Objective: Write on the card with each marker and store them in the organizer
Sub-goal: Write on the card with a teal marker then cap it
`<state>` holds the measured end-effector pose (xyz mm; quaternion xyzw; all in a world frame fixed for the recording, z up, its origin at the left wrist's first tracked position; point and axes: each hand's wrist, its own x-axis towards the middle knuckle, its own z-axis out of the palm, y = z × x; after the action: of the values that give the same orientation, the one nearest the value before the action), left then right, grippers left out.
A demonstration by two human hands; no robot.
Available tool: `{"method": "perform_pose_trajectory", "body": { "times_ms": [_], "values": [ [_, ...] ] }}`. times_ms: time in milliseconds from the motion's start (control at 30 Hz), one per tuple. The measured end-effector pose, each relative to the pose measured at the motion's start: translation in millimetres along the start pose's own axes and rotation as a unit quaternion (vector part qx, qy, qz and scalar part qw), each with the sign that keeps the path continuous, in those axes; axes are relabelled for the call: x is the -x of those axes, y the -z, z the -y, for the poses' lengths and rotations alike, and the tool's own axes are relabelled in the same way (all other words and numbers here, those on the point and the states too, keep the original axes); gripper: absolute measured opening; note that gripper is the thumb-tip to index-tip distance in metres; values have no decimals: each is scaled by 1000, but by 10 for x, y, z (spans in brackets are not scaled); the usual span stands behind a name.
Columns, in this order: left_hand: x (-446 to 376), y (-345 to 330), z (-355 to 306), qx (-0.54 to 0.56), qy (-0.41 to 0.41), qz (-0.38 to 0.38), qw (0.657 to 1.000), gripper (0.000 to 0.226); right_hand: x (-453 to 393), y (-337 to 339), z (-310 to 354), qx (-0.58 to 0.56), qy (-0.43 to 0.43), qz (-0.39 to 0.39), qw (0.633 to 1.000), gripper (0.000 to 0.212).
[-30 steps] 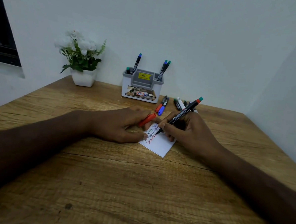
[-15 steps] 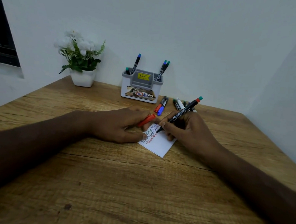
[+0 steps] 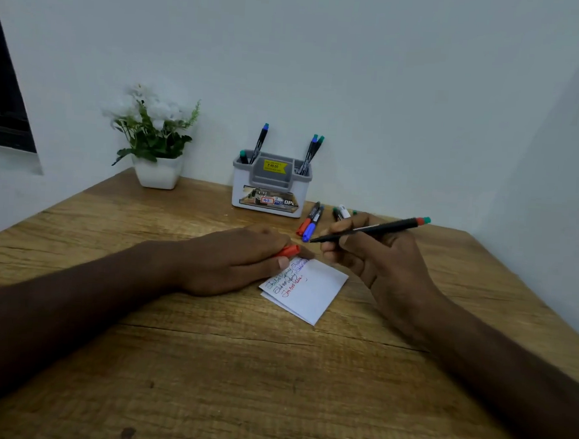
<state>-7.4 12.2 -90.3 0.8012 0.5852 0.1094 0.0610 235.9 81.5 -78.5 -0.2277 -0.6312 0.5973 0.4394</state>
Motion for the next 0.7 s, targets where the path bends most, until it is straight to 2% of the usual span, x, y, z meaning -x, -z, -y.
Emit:
{"method": "perform_pose_trajectory", "body": {
  "times_ms": [100, 333, 500, 633, 700],
  "values": [
    [3, 7, -2, 8, 11, -2, 1000, 82, 21, -24, -3, 12, 5, 6, 1000, 24],
    [20, -27, -2, 2, 19, 0, 1000, 78, 26, -29, -30, 77, 31, -4, 997, 13],
    [29, -53, 15, -17, 13, -5, 1000, 67, 38, -57, -23, 116, 28, 0, 993, 11],
    [19, 40, -38, 4, -14, -1, 1000, 47, -11, -53, -84, 289, -8, -5, 957, 34],
    [34, 69, -69, -4, -16, -4, 1000, 47, -22, -79, -106, 299, -27, -13, 954, 43]
  ]
}}
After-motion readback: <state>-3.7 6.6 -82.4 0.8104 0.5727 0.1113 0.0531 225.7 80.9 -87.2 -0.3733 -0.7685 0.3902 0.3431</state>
